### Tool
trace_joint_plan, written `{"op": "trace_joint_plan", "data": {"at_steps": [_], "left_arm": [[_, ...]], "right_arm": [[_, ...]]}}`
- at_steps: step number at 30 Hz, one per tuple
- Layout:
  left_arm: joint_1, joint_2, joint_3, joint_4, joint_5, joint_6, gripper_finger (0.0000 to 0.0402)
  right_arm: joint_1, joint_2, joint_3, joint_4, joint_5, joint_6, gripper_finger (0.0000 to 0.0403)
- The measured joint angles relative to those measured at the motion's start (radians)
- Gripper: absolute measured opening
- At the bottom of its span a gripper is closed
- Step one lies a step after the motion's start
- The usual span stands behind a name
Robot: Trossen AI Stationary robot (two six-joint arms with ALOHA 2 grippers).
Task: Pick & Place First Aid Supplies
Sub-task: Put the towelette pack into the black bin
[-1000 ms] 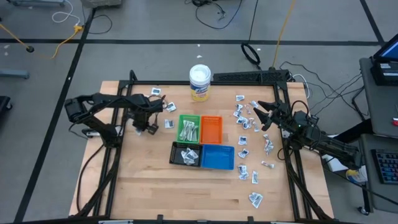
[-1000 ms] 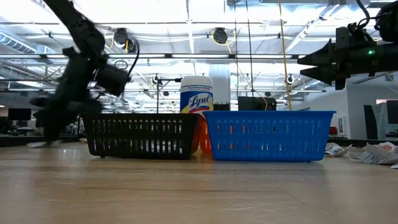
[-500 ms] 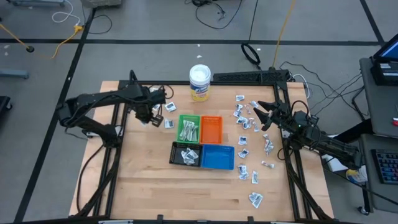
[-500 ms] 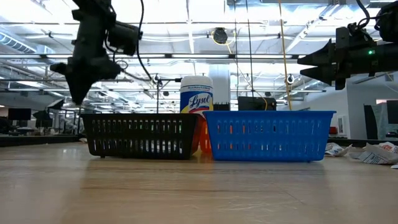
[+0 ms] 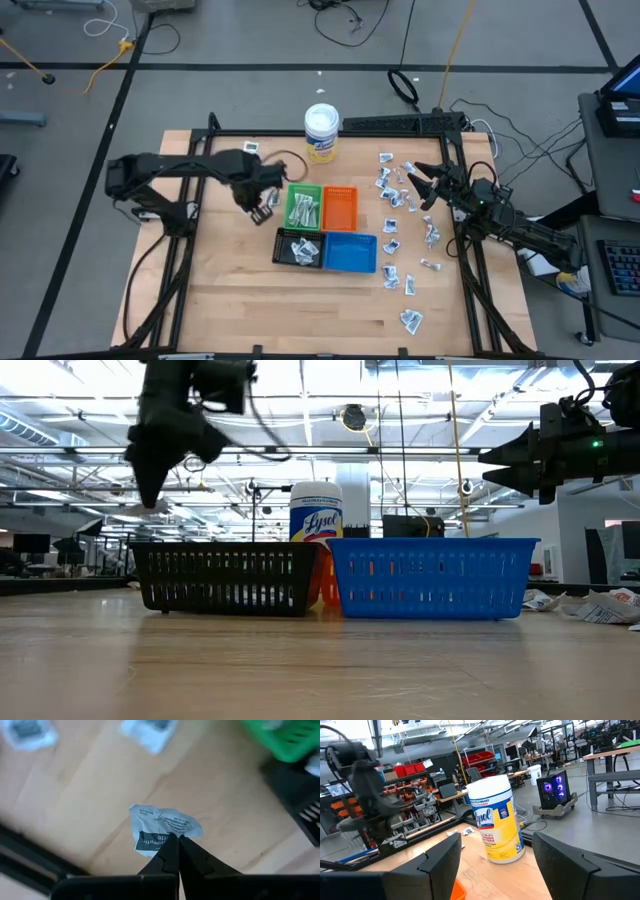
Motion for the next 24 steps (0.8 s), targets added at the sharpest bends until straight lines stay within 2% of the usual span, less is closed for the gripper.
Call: {"op": "trace_joint_plan", "data": {"at_steps": [6, 14, 20, 24], "left_arm": [[-0.133, 0.132, 0.137, -0.001, 0.041, 0.176, 0.0000], [-0.251, 0.294, 0.332, -0.002, 0.055, 0.384, 0.0000], [-0.290, 0.370, 0.449, -0.022, 0.056, 0.428, 0.0000], [-0.312, 0.398, 0.454, 0.009, 0.045, 0.422, 0.0000]], "right_arm": [[0.000, 0.000, 0.000, 0.000, 0.000, 0.000, 0.0242], [0.000, 0.000, 0.000, 0.000, 0.000, 0.000, 0.0242], [0.000, 0.000, 0.000, 0.000, 0.000, 0.000, 0.0242], [0.000, 0.000, 0.000, 0.000, 0.000, 0.000, 0.0242]]}}
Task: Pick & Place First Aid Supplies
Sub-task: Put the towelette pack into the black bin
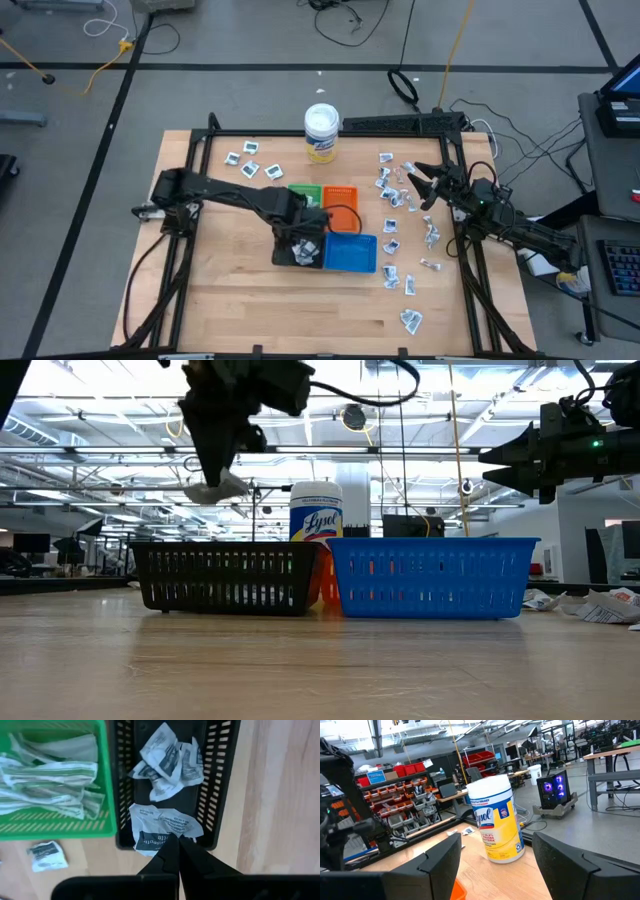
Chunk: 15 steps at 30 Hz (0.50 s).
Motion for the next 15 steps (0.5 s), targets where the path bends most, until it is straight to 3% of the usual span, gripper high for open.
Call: {"op": "trace_joint_plan", "data": {"at_steps": [11, 15], "left_arm": [[-0.044, 0.112, -0.017, 0.092, -0.026, -0.038, 0.0001], [-0.043, 0.108, -0.017, 0.103, -0.029, -0.056, 0.0030]], "right_arm": [[0.000, 0.000, 0.000, 0.000, 0.000, 0.000, 0.0243], [0.000, 0.000, 0.000, 0.000, 0.000, 0.000, 0.0243]]}}
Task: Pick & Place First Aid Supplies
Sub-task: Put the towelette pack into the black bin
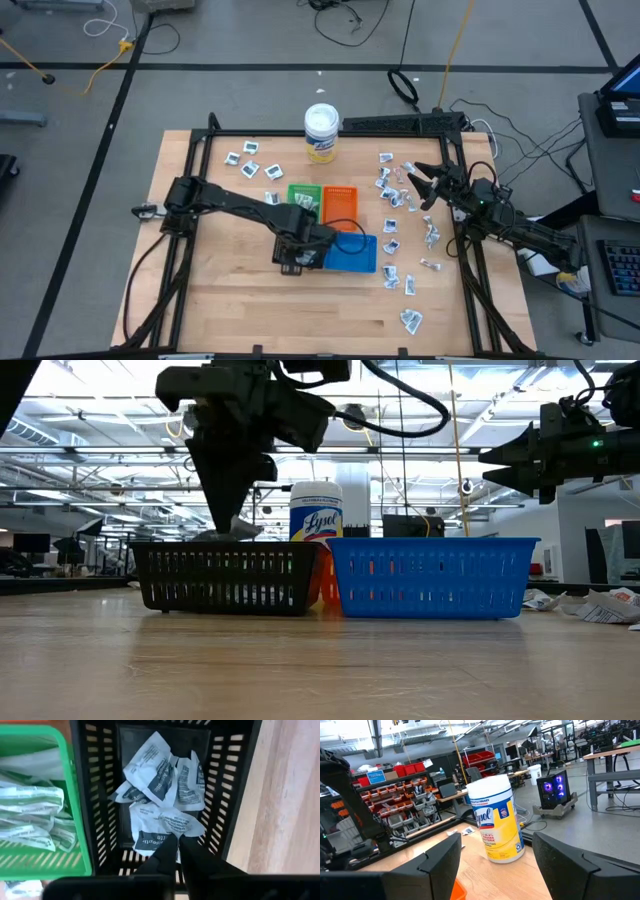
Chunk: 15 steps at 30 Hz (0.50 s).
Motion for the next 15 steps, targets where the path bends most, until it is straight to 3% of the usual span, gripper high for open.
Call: {"op": "trace_joint_plan", "data": {"at_steps": [9, 15], "left_arm": [[0.006, 0.001, 0.000, -0.002, -0.028, 0.031, 0.0168], [0.050, -0.038, 0.000, -0.023, 0.013, -0.016, 0.0217]], "right_arm": [[0.000, 0.000, 0.000, 0.000, 0.000, 0.000, 0.0243], [0.000, 0.000, 0.000, 0.000, 0.000, 0.000, 0.0242]]}}
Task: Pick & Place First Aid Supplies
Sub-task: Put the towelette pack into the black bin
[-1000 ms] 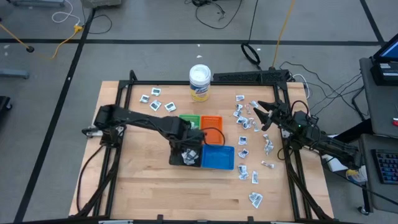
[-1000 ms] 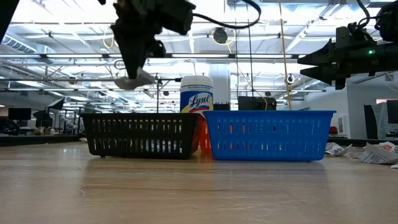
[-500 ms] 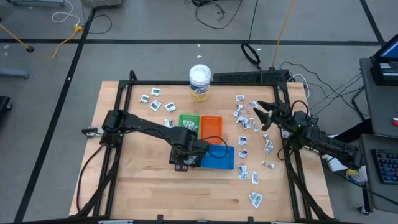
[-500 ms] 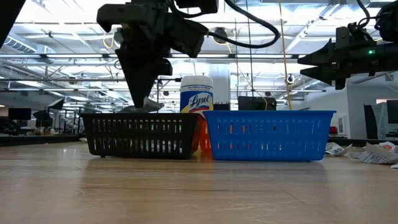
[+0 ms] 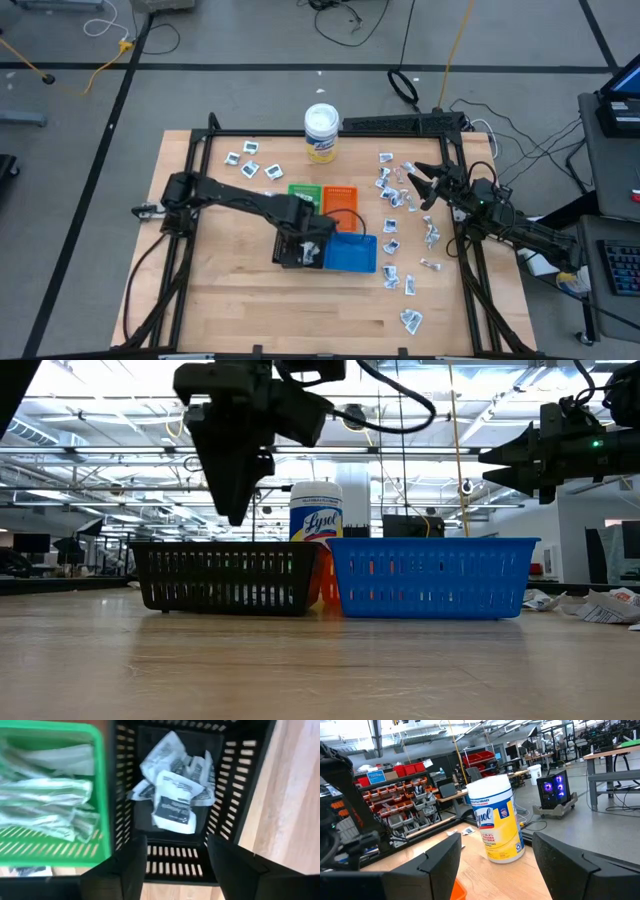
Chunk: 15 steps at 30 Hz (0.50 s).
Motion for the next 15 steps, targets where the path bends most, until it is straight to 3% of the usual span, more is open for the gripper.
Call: {"op": "trace_joint_plan", "data": {"at_steps": [15], "left_arm": [[0.222, -0.046, 0.000, -0.059, 0.005, -0.011, 0.0230]], "right_arm": [[0.000, 0.000, 0.000, 0.000, 0.000, 0.000, 0.0242]]}}
